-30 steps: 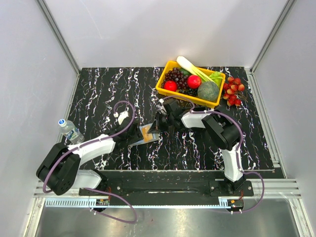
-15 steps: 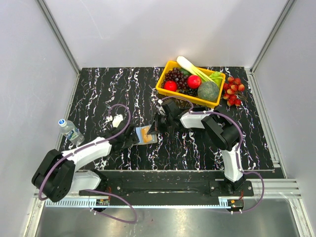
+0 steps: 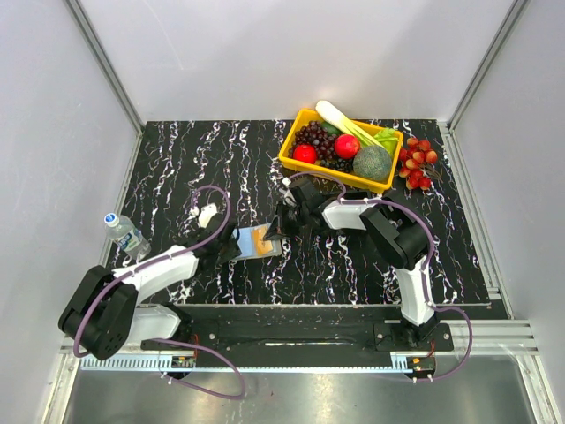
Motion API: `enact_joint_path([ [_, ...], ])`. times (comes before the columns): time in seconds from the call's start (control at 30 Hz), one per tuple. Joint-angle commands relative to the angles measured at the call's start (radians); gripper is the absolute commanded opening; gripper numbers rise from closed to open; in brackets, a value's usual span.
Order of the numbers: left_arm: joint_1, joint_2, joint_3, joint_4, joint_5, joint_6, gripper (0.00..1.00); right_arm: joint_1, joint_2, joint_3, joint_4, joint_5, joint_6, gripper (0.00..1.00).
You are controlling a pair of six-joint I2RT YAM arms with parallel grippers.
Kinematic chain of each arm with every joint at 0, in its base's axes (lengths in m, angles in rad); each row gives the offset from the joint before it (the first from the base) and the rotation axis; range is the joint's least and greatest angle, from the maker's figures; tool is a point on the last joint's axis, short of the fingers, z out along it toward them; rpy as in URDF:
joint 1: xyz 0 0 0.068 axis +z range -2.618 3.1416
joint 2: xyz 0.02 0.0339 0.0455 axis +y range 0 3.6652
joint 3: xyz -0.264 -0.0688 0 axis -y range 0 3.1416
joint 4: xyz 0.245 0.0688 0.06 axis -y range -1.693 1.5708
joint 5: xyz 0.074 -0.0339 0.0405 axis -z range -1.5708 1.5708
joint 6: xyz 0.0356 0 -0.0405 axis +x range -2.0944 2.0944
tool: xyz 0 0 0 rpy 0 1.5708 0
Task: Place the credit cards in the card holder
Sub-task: Insert the credit card into the card holder.
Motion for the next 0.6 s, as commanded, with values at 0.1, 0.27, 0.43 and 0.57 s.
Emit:
enact_joint_path([
  [0.1, 0.021, 0.011, -0.04, 0.091, 0.092, -0.001, 0.23, 0.005, 0.011, 0.008, -0.045, 0.032, -0.028, 0.0],
  [0.27, 0.021, 0.037, -0.04, 0.1, 0.108, 0.009, 0.12, 0.007, 0.023, 0.019, -0.025, 0.01, -0.015, 0.0],
  [0.43, 0.021, 0.064, -0.028, 0.103, 0.121, 0.025, 0.05, 0.005, 0.04, 0.028, -0.002, -0.019, 0.0, 0.0],
  [0.57, 0.021, 0.075, -0.026, 0.111, 0.132, 0.032, 0.0, 0.005, 0.042, 0.035, 0.027, -0.052, 0.009, 0.0],
])
